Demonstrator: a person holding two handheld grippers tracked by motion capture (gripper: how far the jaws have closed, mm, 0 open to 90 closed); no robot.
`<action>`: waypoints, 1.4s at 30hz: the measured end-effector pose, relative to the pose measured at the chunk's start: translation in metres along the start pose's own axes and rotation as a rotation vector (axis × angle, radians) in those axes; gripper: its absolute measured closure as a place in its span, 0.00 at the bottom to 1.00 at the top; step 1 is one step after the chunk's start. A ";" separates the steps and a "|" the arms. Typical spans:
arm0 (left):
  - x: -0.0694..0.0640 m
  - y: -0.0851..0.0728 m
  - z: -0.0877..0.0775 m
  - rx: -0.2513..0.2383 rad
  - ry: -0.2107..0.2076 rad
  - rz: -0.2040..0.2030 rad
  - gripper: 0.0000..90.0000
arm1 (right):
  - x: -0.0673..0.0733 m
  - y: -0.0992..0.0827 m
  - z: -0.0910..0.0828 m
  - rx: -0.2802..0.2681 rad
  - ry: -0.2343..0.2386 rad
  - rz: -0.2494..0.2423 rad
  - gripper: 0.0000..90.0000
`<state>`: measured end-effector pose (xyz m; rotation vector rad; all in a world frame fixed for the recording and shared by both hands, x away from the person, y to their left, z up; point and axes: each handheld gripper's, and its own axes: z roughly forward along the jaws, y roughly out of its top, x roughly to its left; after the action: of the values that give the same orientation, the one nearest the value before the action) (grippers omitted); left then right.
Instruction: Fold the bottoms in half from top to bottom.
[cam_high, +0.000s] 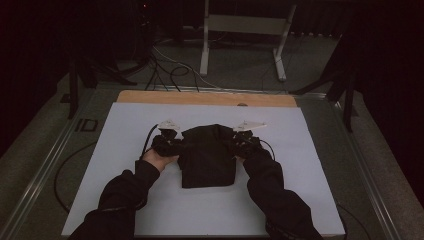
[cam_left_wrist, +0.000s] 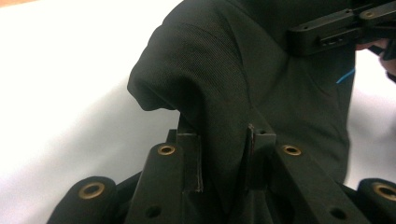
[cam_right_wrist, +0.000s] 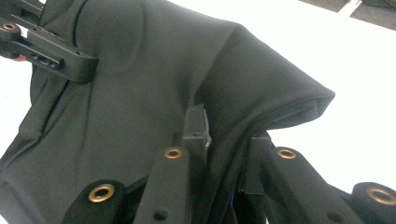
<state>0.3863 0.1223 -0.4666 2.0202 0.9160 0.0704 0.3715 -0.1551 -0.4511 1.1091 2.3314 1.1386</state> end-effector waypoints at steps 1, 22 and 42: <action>0.003 0.001 0.003 0.004 0.010 0.004 0.82 | -0.001 0.001 0.002 0.005 -0.006 -0.004 0.86; 0.030 0.003 0.032 0.066 0.059 -0.074 0.80 | -0.021 0.000 0.047 0.046 -0.033 0.028 0.85; 0.040 0.007 0.052 0.124 0.107 -0.067 0.75 | -0.029 -0.007 0.067 0.099 -0.067 0.051 0.82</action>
<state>0.4387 0.1091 -0.5041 2.1146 1.0781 0.0878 0.4250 -0.1445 -0.5006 1.2288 2.3427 0.9971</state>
